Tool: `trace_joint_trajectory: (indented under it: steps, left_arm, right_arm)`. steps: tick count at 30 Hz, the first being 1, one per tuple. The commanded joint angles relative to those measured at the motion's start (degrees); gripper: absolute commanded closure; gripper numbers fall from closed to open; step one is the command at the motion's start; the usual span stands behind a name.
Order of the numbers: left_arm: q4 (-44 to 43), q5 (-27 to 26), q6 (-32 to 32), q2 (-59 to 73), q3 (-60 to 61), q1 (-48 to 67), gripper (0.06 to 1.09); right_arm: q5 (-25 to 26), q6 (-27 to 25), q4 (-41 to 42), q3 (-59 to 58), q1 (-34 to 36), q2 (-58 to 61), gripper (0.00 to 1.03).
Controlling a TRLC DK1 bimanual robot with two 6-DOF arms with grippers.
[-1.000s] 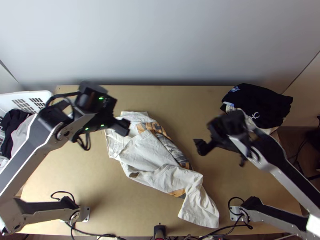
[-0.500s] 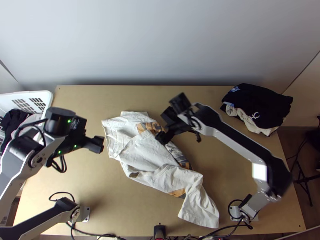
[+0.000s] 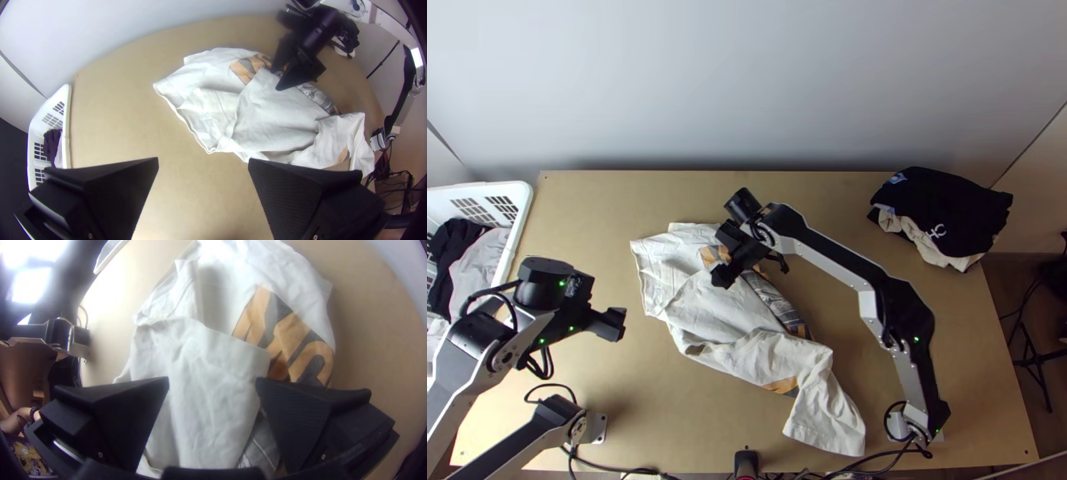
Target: Fold the t-shirt
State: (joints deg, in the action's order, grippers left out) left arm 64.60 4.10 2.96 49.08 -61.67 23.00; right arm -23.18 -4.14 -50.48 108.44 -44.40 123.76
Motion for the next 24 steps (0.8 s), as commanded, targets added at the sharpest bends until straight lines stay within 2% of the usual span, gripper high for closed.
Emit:
trace_joint_trajectory:
  steps: [1,3,16,22,24]
  left_arm:
    - [-0.70,-0.85,0.03,-2.32,3.93,-0.15,0.10]
    - [-1.14,-1.02,0.11,-2.15,4.01,-0.15,0.10]
    - [-1.58,-2.52,0.20,-1.62,4.89,0.20,0.10]
    - [-3.43,-3.40,0.03,-0.12,7.79,0.99,0.10]
    - [-4.57,-3.40,-0.32,0.84,9.11,1.43,0.10]
  right_arm:
    - [-0.38,-0.08,-0.41,6.08,0.46,6.31,0.12]
    - [-0.38,0.01,-0.41,7.48,0.63,7.10,0.16]
    - [0.50,-0.25,-3.40,8.98,3.18,7.72,0.16]
    - [0.50,-0.43,-4.45,8.63,2.30,7.63,0.17]
    - [0.50,-0.69,-4.54,8.63,1.51,7.72,0.34]
